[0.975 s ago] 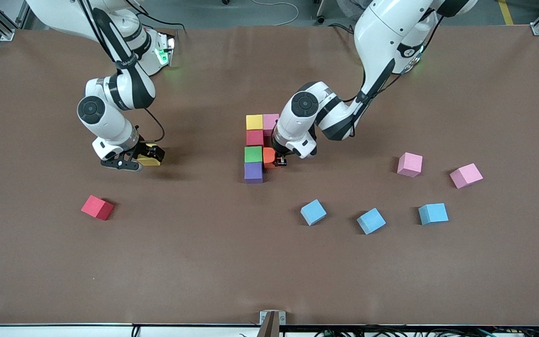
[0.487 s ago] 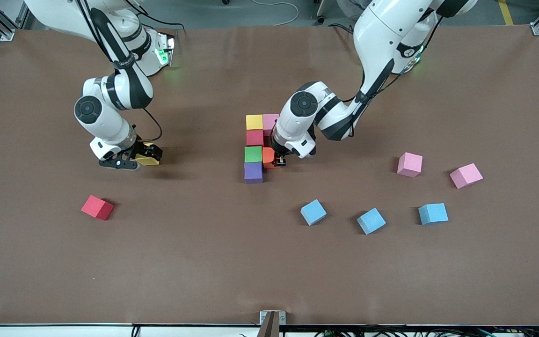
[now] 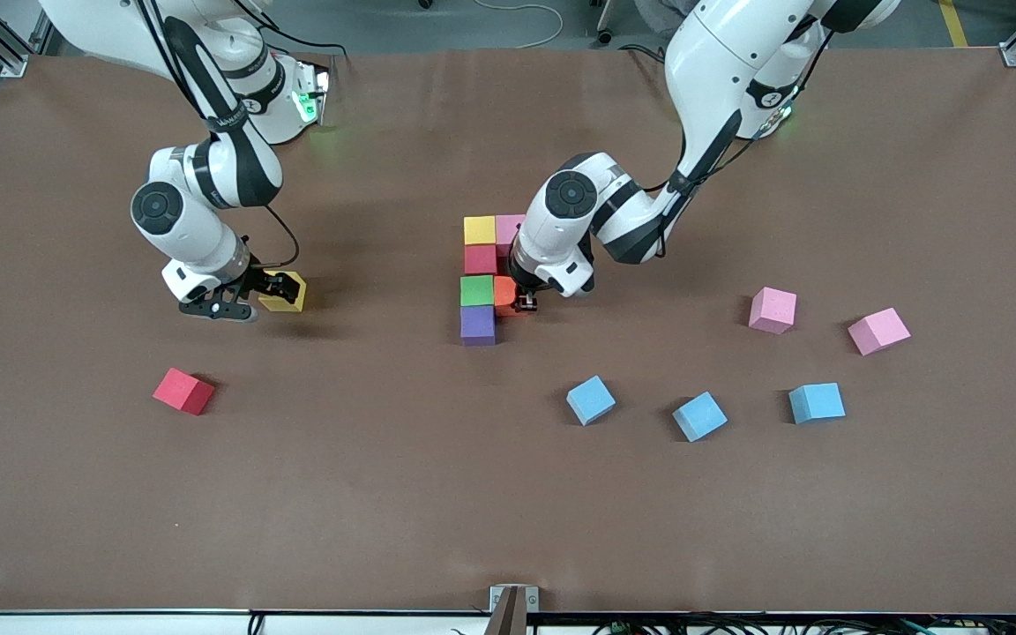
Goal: Arrange 11 blocks into digit 3
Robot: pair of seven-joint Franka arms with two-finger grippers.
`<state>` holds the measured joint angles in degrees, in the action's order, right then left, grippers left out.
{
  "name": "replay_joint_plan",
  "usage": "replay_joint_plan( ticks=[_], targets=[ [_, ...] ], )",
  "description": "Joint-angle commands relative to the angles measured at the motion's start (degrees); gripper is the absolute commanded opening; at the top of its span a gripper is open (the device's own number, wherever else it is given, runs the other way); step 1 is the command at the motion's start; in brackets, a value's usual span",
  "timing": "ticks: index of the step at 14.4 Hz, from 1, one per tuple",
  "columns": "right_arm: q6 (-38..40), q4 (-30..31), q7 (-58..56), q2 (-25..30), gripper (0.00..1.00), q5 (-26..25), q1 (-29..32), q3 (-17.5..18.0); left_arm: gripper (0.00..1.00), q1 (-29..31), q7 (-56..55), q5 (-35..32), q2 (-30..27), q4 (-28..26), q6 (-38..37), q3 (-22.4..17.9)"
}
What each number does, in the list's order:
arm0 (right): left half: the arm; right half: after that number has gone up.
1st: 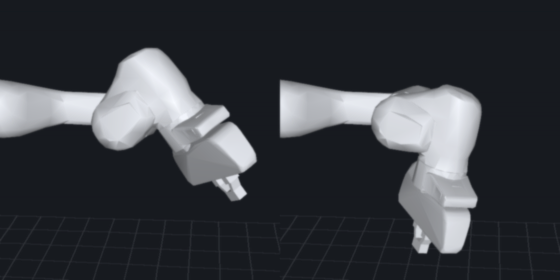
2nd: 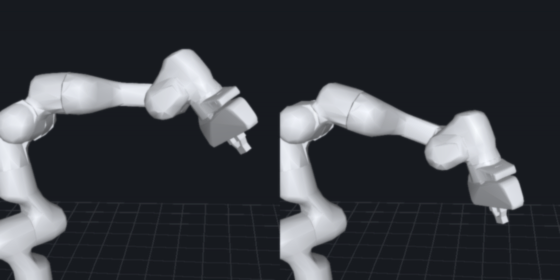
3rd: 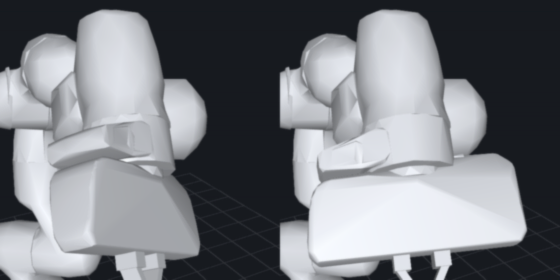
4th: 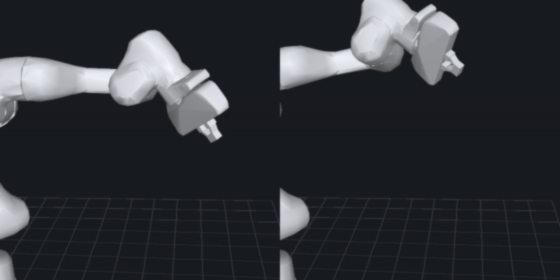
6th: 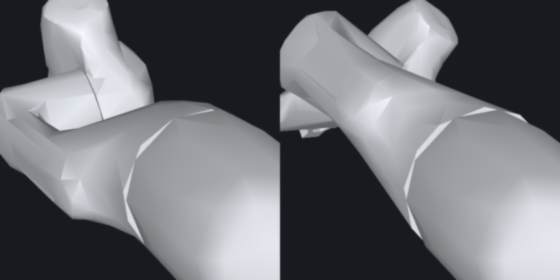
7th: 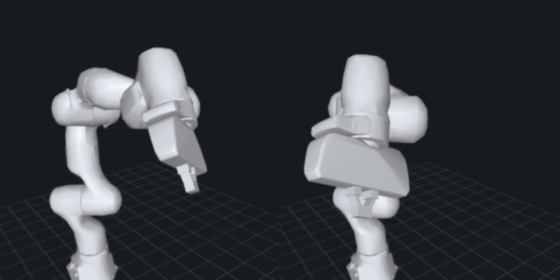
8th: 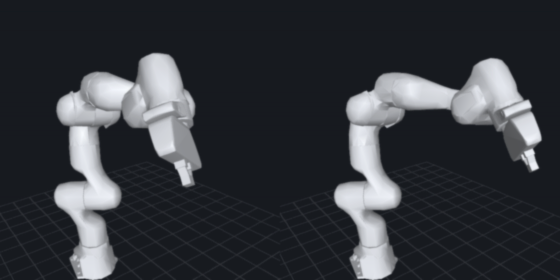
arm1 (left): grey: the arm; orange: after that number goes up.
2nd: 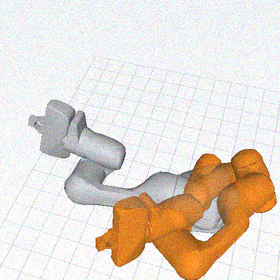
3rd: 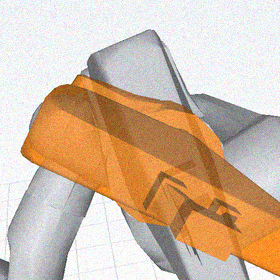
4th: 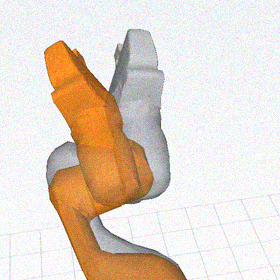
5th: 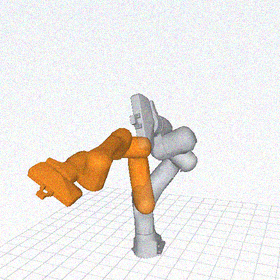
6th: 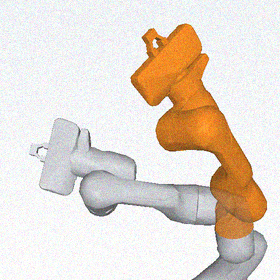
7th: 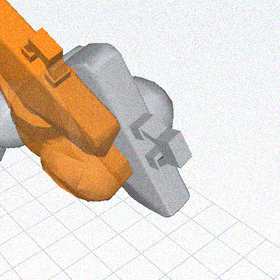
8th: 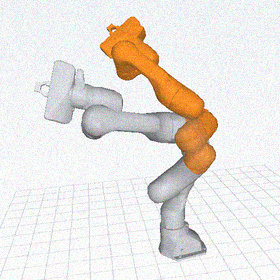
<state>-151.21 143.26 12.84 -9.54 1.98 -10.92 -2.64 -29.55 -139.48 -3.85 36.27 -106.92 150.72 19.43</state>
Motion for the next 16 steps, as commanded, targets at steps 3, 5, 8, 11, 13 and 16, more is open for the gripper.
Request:
replay_joint_plan(
  ticks=[3,5,8,11,13,16],
  targets=[
    [-0.05,2.73,-0.54,2.07,1.0,-0.31,0.47,0.79,0.86,-0.59,-0.79,-1.69,0.73,0.92,-1.39,-0.36],
    [-0.05,2.73,-0.54,1.98,1.0,-0.31,0.47,0.79,1.0,-0.42,-0.7,-3.52,0.56,1.1,-1.48,-0.36],
    [-0.05,2.73,-0.54,1.89,0.86,-0.31,0.2,0.79,1.0,-0.06,-0.7,-3.88,-0.49,1.19,-3.4,-0.19],
    [0.83,2.73,-0.54,1.8,0.48,-0.31,0.03,0.88,1.0,-0.33,-0.7,-3.97,-3.21,1.28,-7.18,0.08],
    [1.01,2.64,-0.37,1.8,0.21,-0.31,0.11,0.97,1.0,-0.24,-0.44,-4.06,-5.93,1.71,-10.34,0.16],
    [1.1,2.12,0.25,1.8,0.01,-0.14,-1.2,1.15,1.0,0.64,3.15,-4.06,-8.14,5.3,-16.75,-0.01]
  ],
)
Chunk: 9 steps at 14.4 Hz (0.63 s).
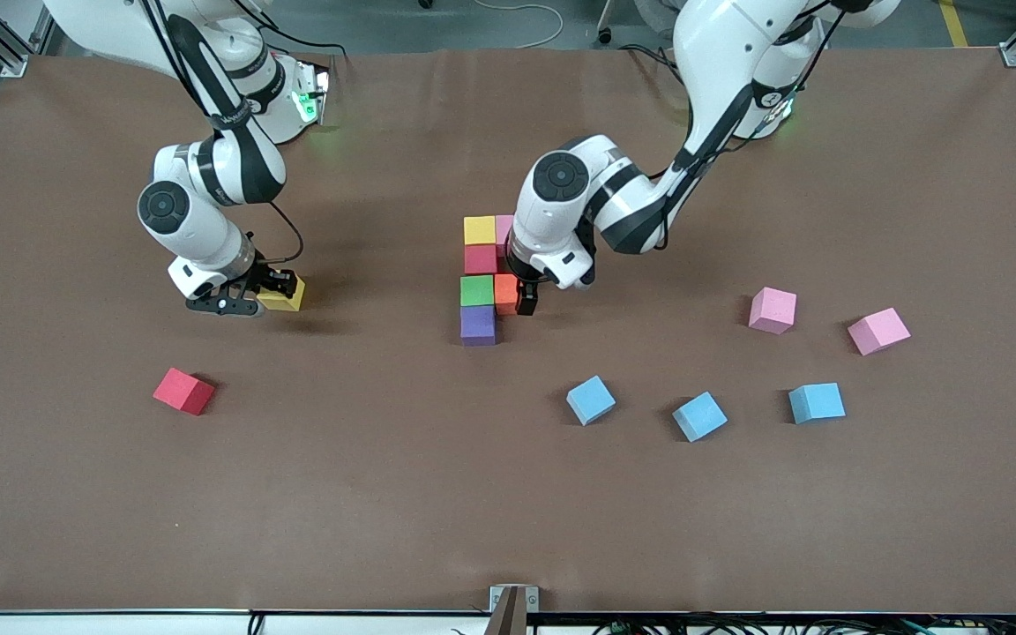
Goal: Arrange 11 blocks into digit 3
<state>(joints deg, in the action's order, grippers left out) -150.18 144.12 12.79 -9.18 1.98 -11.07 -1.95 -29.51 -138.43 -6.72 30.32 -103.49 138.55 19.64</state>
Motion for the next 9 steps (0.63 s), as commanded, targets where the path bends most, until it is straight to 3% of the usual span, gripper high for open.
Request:
replay_joint_plan(
  ticks=[1,4,9],
  targets=[
    [0.15,0.64,0.31,1.53,0.0,-0.14,-1.5,0.45,1.0,1.2,4.98,-1.2,-1.93,4.06,-7.04,-0.47],
    [4.86,-5.57,1.09,1.09,0.0,0.13,-3.78,0.54,1.0,5.94,18.32,-1.2,-0.8,9.17,-10.67,-0.48],
    [22.71,-25.87,1.63,-7.07,0.0,0.56,-9.14,0.63,1.0,11.57,39.95,-0.85,7.89,20.15,-11.72,-0.56]
  ],
)
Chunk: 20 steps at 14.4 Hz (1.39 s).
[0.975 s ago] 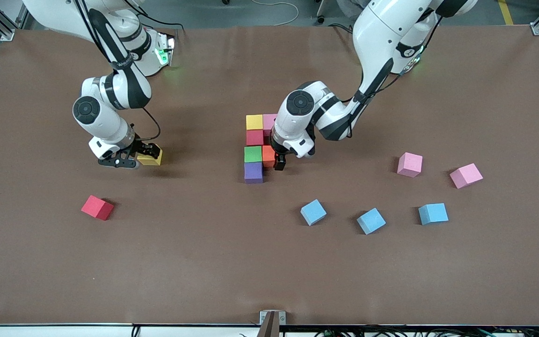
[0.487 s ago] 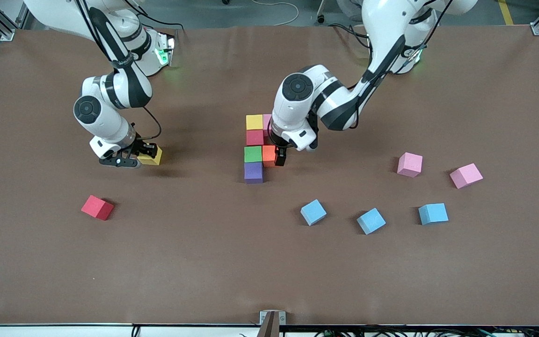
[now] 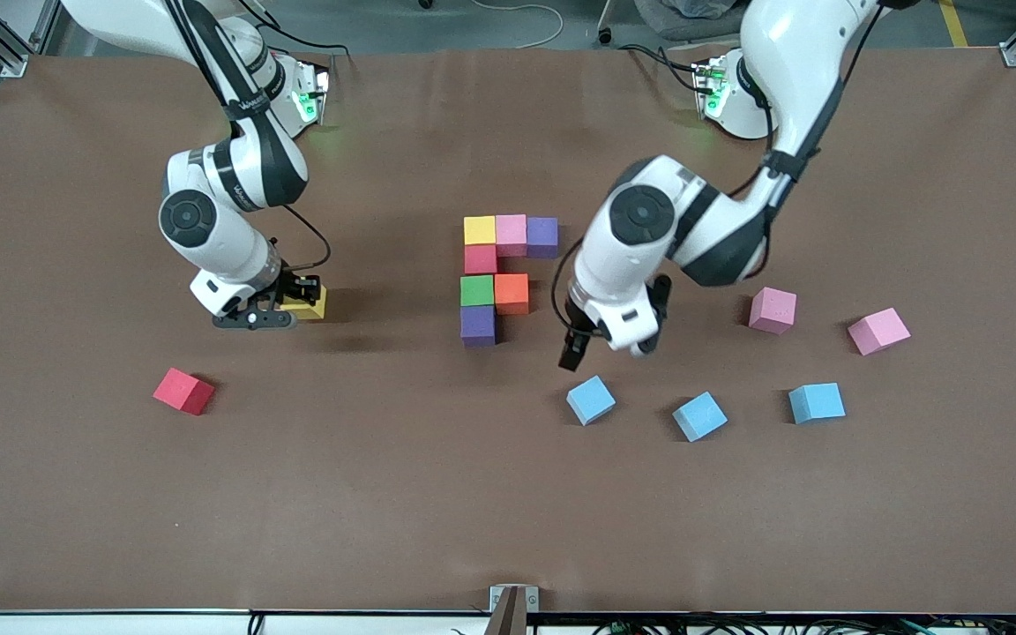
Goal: Arrange 11 blocks into digit 3
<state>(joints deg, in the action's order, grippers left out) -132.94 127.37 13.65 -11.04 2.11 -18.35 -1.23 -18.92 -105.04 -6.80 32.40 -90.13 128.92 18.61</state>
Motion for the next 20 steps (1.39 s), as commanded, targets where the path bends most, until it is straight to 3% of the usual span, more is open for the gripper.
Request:
replay_joint_plan(
  ticks=[1,3,5,12,17,18,20],
  targets=[
    [7.41,-12.73,0.76,-6.61,0.0,1.75,-3.34,-0.09,1.0,1.43,11.13,-0.76,7.84,9.16,-3.49,0.47],
    [8.92,-18.98,0.76,-9.77,0.0,5.61,-5.55,-0.09,1.0,1.43,17.83,-0.32,12.06,14.26,-4.73,0.38],
    [9.1,-25.56,0.67,-13.55,0.0,6.42,-7.57,-0.09,1.0,1.43,21.43,-0.24,14.7,16.73,-4.73,-1.46],
    [14.79,-47.54,11.12,-28.49,0.0,5.45,-14.78,-0.35,1.0,2.13,29.88,0.64,19.27,19.64,-4.64,-1.73],
    [15.34,-56.78,15.44,-35.0,0.0,5.36,-16.8,-0.7,1.0,2.13,32.35,0.73,21.3,19.64,-3.15,-1.73],
    [15.42,-58.19,15.79,-36.23,0.0,5.36,-17.24,-0.7,0.99,2.13,32.35,0.73,21.48,19.56,-3.06,-1.73],
    [15.43,-60.57,17.28,-38.25,0.0,5.36,-17.68,-0.79,0.77,1.7,31.74,1.78,21.83,19.38,-2.8,-1.82]
  ],
)
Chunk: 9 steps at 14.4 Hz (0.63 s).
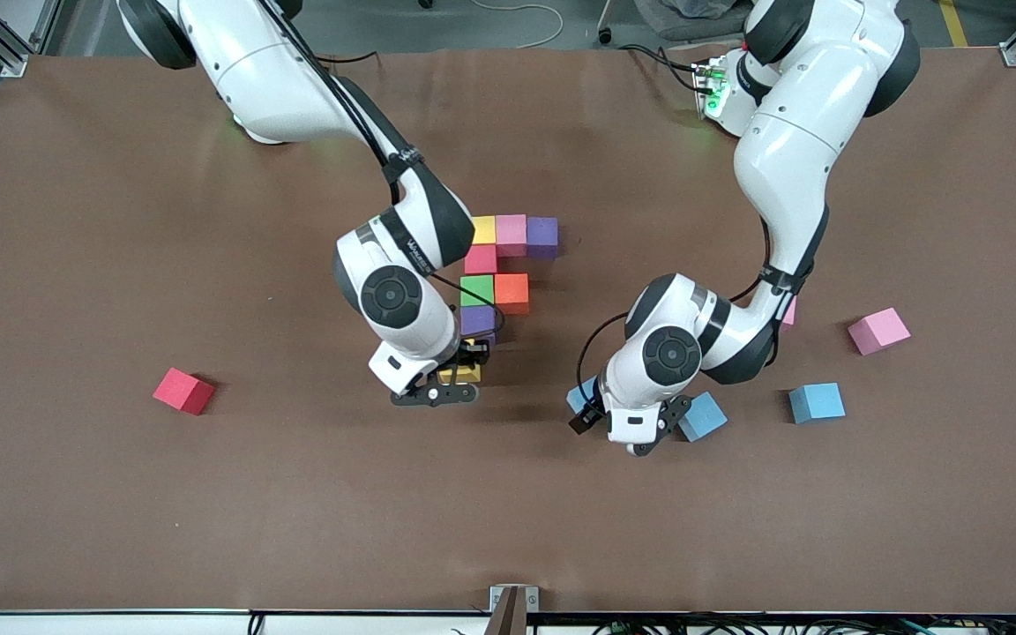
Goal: Arrange 11 blocks into digit 3
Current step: 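Grasp the blue cube with the left gripper while the right carries yellow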
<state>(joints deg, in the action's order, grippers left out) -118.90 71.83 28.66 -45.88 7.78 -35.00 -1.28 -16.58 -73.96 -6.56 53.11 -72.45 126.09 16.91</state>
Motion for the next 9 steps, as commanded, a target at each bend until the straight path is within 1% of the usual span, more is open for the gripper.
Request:
replay_joint_plan(
  ticks=[1,2,3,4,5,6,7,9],
  targets=[
    [1.48,-5.99,2.79,-4.29,0.0,-0.4,-1.38,-0.74,0.61,-0.91,-0.82,3.03,1.12,1.35,1.17,-0.21],
    [1.39,-6.26,2.97,-4.74,0.0,-0.57,-1.64,-0.83,0.47,-1.08,-2.93,3.65,1.03,1.26,1.79,-0.21],
    [1.3,-6.26,2.98,-4.83,0.0,-0.92,-1.73,-0.75,0.36,-1.09,-4.95,3.57,0.6,0.91,1.79,-0.21],
    [1.3,-6.26,3.32,-5.18,0.0,-1.02,-1.82,-0.75,0.3,-1.0,-6.88,3.39,0.07,0.65,1.79,-0.21],
    [1.3,-6.26,3.94,-5.27,0.0,-1.19,-1.91,-0.74,0.28,-1.0,-8.38,3.57,-0.81,0.56,1.79,-0.21],
    [1.3,-6.26,4.29,-5.53,0.0,-1.19,-2.08,-0.74,0.28,-0.91,-10.48,3.66,-1.16,0.3,1.62,0.05],
    [1.39,-6.26,4.38,-5.71,0.0,-1.19,-2.26,-0.83,0.28,-0.74,-13.29,3.57,-2.82,-0.75,1.18,0.05],
    [1.39,-6.17,4.56,-6.32,0.0,-1.63,-2.61,-0.83,0.29,-0.12,-17.26,3.57,-7.64,-6.18,1.09,0.14]
  ],
)
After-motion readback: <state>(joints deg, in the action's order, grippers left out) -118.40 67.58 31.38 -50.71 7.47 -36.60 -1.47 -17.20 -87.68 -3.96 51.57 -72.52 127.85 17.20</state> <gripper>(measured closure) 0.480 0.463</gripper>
